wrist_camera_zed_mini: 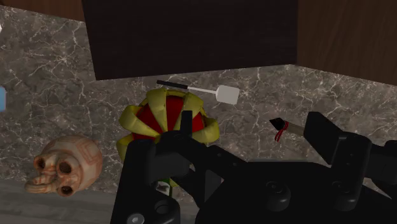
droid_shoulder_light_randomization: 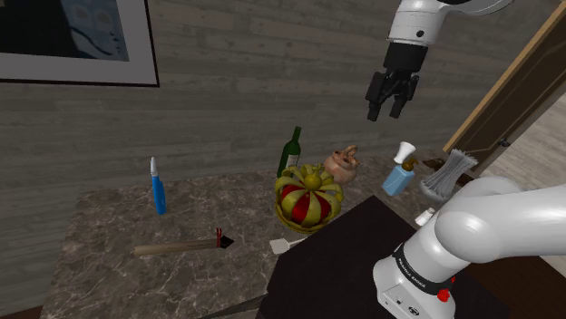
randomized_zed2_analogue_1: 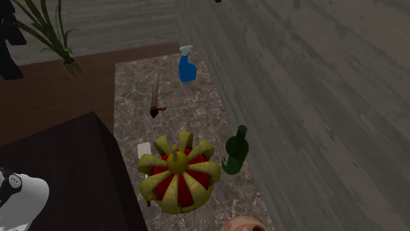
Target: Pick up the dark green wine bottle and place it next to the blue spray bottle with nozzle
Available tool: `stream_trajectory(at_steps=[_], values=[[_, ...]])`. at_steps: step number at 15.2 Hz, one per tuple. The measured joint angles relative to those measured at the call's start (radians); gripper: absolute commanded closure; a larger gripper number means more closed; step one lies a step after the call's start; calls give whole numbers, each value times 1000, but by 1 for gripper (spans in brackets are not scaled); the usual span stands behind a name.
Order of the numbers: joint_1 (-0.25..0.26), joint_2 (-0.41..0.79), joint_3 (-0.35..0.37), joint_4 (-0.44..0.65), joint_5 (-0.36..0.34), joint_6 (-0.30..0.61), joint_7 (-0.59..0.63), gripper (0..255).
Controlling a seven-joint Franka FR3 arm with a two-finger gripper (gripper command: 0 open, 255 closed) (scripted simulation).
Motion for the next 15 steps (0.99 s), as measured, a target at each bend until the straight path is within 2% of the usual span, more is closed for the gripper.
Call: stream_trajectory(at_steps=[3, 8, 15], values=[[-4, 27, -6, -10, -7, 43, -8, 0], [-18, 133, -27, -53, -30, 224, -37, 0], [-37, 333, -61, -45, -52, 466, -78, 0]])
